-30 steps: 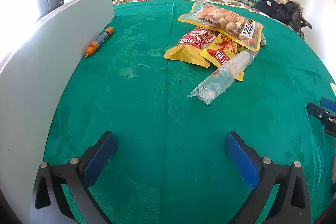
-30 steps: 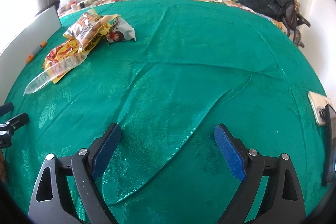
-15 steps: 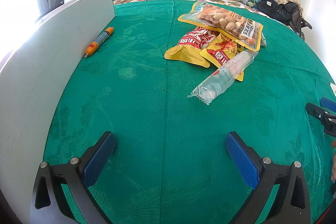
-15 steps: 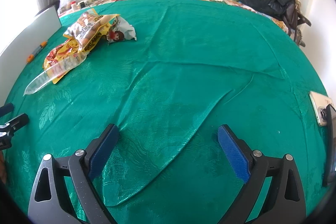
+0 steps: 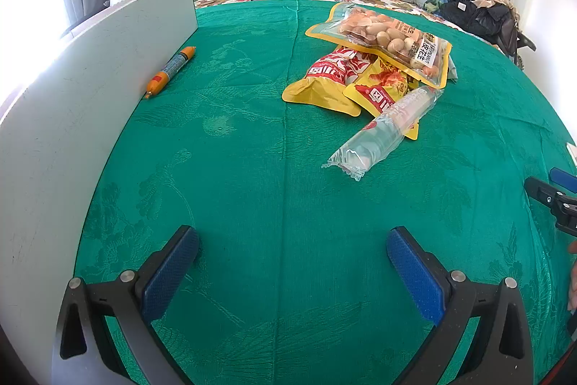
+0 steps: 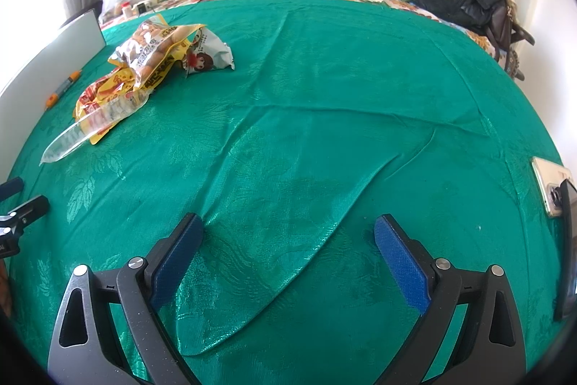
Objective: Organize snacks
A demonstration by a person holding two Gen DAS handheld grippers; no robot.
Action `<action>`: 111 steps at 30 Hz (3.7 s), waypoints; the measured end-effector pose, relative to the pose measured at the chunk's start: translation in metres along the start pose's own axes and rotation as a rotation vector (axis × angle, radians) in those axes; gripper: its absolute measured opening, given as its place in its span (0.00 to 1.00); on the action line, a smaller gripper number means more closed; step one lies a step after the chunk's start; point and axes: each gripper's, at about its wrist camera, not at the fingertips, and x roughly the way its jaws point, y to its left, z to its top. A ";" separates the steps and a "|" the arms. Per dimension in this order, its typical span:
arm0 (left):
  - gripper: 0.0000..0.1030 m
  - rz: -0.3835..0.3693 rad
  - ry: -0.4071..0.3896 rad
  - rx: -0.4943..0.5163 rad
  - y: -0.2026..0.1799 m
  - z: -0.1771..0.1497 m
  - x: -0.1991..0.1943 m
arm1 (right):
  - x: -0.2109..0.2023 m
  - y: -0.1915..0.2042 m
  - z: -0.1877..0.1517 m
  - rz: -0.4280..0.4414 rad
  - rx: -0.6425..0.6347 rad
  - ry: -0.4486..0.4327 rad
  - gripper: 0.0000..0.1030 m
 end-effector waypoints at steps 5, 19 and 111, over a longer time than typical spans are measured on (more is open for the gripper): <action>1.00 0.000 0.000 0.000 0.000 0.000 0.000 | 0.000 0.000 0.000 0.000 0.000 0.000 0.95; 1.00 -0.001 0.000 -0.001 0.000 0.000 0.000 | 0.000 0.000 0.000 0.000 0.000 0.000 0.95; 1.00 0.047 0.004 -0.054 0.026 0.024 0.018 | 0.001 0.000 0.000 0.000 0.001 0.002 0.96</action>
